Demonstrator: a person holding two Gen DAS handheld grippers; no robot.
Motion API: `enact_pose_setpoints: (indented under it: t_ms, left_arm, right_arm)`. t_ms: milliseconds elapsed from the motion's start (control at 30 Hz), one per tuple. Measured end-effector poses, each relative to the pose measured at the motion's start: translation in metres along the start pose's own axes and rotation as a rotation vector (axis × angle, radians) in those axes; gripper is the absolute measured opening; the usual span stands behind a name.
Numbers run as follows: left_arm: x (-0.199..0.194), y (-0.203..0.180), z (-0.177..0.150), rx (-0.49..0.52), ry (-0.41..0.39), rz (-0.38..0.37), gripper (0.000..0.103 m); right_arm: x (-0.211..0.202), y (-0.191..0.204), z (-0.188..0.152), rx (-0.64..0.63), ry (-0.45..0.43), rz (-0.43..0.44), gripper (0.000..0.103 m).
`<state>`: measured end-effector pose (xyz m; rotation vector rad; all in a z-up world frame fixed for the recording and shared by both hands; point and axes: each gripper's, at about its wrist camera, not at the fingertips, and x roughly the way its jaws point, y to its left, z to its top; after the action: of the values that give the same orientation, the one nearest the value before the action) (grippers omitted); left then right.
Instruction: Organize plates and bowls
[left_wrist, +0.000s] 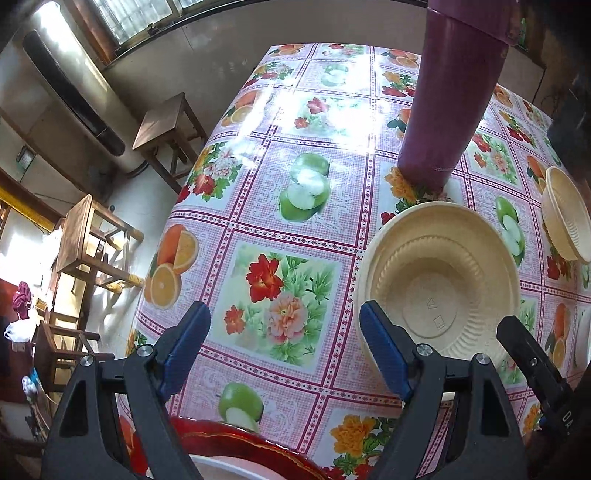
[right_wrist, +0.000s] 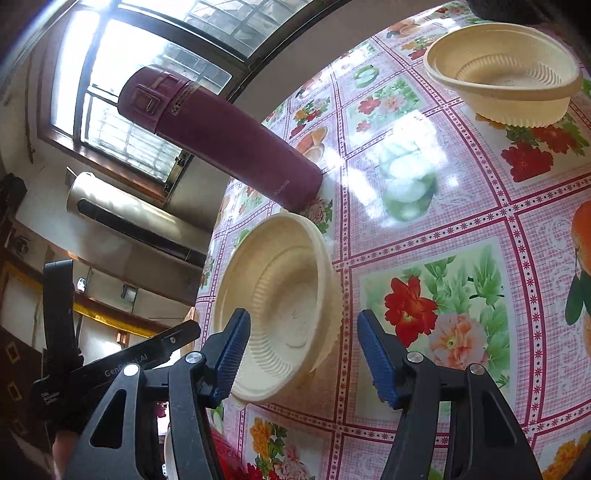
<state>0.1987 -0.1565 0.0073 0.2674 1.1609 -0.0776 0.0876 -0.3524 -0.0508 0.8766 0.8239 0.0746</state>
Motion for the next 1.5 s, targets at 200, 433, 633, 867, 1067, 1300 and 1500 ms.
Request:
enact_pose_setpoints:
  t_ms: [200, 433, 633, 867, 1067, 1300, 1500]
  left_arm:
    - [0.008, -0.010, 0.004, -0.009, 0.013, -0.049, 0.084]
    - [0.008, -0.020, 0.002, 0.008, 0.019, -0.103, 0.079]
    - [0.014, -0.025, -0.001, 0.015, 0.049, -0.162, 0.034]
    - [0.016, -0.029, -0.003, 0.020, 0.048, -0.178, 0.011]
    - [0.009, -0.031, -0.006, 0.039, 0.020, -0.170, 0.011]
    - [-0.016, -0.015, -0.013, 0.031, -0.019, -0.183, 0.012]
    - [-0.047, 0.013, -0.034, 0.013, -0.074, -0.169, 0.013]
  right_arm:
    - [0.003, -0.005, 0.004, -0.004, 0.000, 0.001, 0.059]
    - [0.009, -0.003, 0.005, -0.013, 0.017, 0.002, 0.049]
    - [0.011, -0.003, 0.009, -0.018, 0.018, -0.002, 0.038]
    - [0.013, -0.009, 0.011, -0.019, 0.014, -0.034, 0.015]
    - [0.010, -0.010, 0.010, -0.016, 0.009, -0.046, 0.014]
    - [-0.009, 0.006, 0.007, -0.046, -0.012, -0.003, 0.014]
    - [-0.021, 0.035, -0.005, -0.099, -0.005, 0.062, 0.014]
